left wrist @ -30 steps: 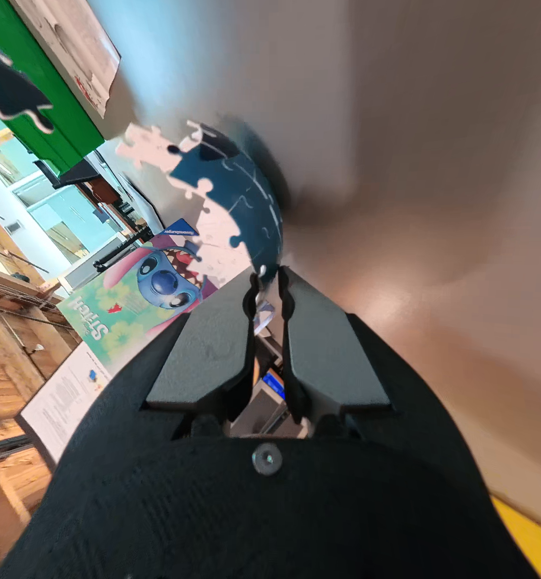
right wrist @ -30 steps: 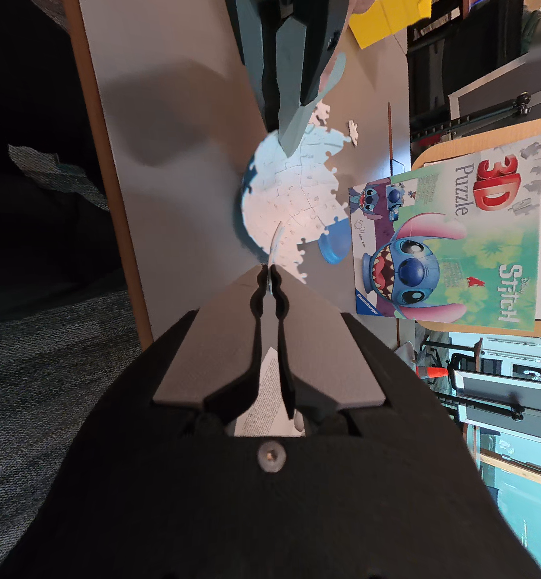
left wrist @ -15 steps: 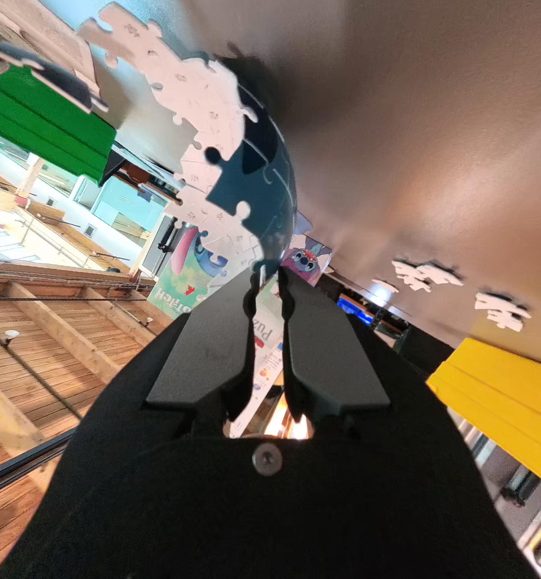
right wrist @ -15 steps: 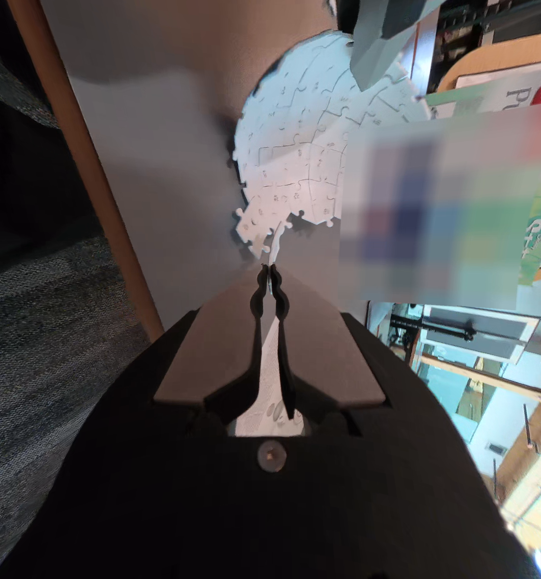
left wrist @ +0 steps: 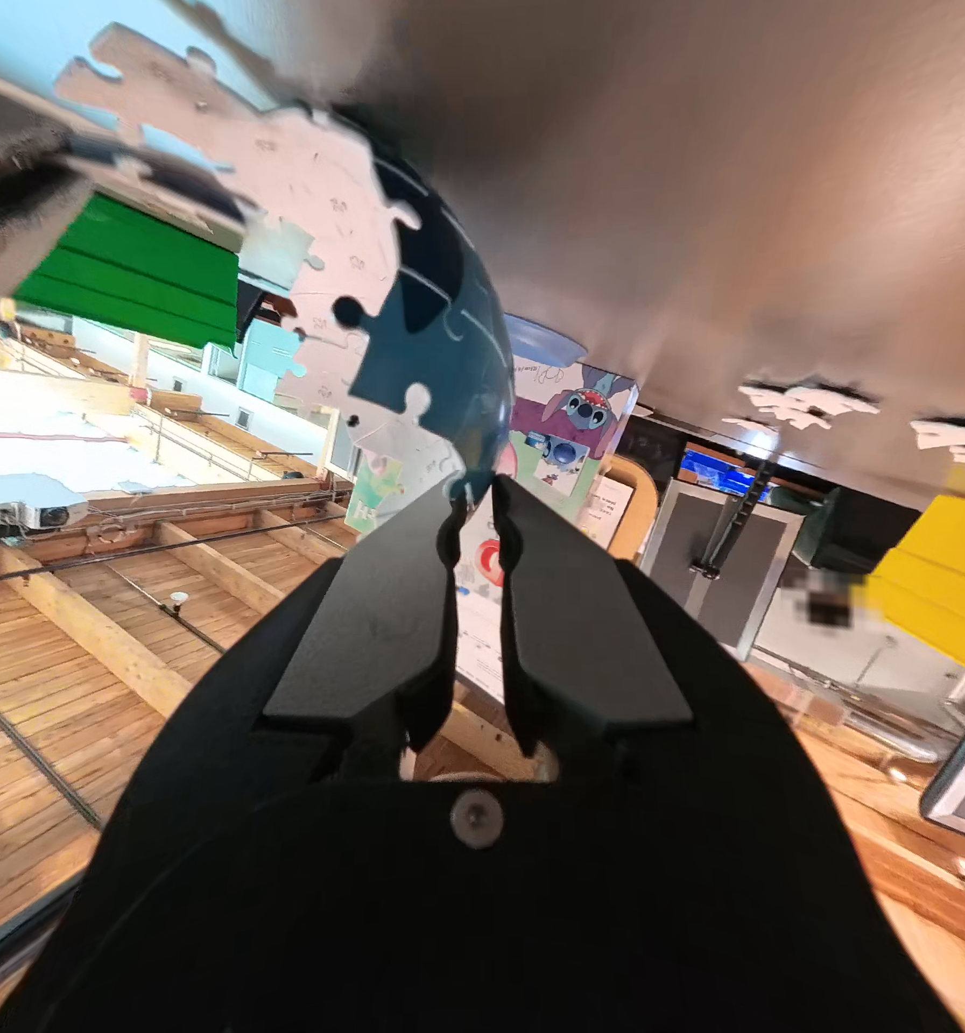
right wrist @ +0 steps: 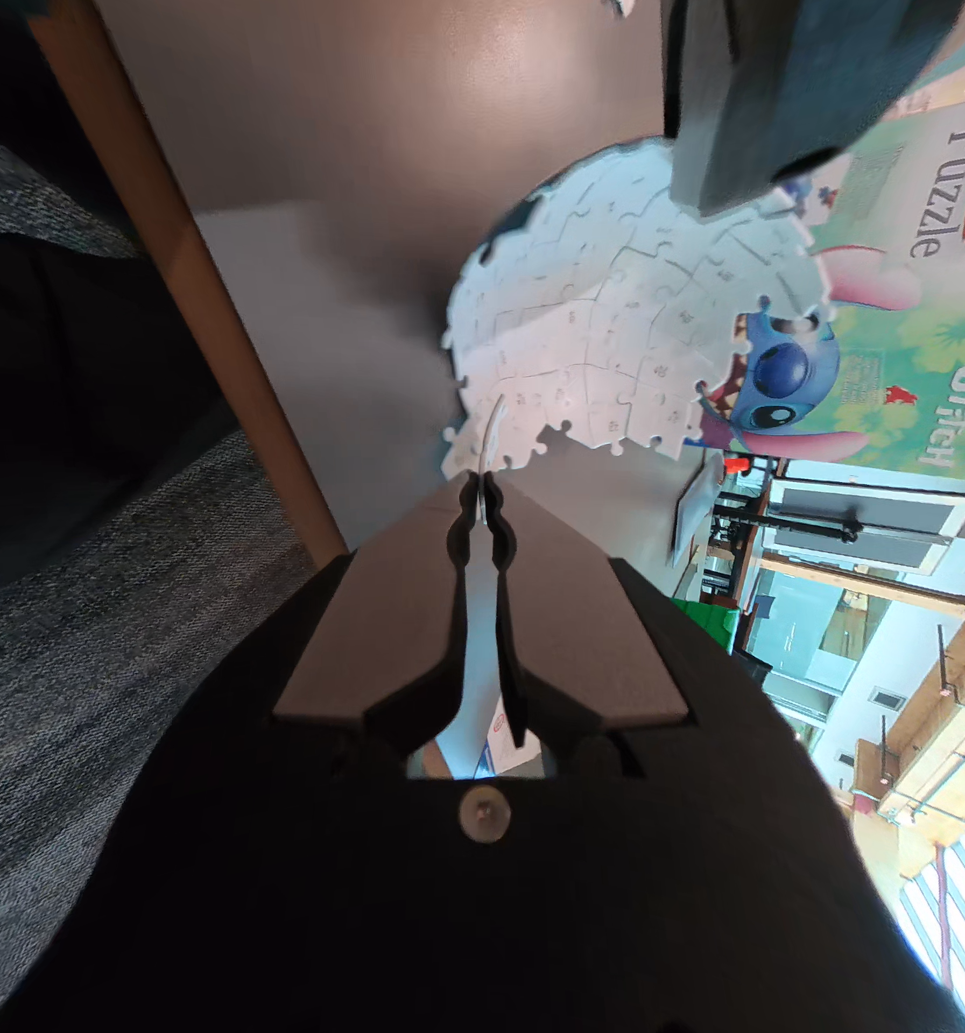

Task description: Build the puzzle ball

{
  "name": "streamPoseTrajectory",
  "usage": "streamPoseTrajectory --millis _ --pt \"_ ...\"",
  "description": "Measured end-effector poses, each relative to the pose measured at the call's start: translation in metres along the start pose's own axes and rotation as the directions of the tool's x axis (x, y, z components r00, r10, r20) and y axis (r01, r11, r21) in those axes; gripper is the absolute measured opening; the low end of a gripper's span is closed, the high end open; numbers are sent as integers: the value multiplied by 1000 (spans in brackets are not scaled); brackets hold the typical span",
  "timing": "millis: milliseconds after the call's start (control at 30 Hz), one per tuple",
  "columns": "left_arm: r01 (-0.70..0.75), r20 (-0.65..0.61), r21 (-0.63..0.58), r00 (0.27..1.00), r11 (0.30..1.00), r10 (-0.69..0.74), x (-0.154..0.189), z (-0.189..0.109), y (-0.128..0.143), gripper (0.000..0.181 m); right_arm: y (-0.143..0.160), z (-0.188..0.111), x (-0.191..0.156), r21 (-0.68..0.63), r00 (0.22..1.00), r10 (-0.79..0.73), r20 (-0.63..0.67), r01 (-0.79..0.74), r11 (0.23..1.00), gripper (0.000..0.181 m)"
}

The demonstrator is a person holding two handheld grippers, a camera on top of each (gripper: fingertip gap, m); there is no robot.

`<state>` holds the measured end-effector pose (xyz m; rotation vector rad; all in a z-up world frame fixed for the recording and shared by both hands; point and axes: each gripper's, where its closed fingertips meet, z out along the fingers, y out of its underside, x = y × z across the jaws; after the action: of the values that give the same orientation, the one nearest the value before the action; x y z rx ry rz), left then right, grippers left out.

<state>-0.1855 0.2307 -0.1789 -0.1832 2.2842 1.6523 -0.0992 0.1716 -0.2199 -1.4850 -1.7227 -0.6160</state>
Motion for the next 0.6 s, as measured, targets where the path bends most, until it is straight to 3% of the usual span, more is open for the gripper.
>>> streamPoseTrajectory --millis 600 --pt "-17 19 5 1000 1000 17 -10 -6 -2 7 -6 7 -15 3 998 55 6 -55 998 0"
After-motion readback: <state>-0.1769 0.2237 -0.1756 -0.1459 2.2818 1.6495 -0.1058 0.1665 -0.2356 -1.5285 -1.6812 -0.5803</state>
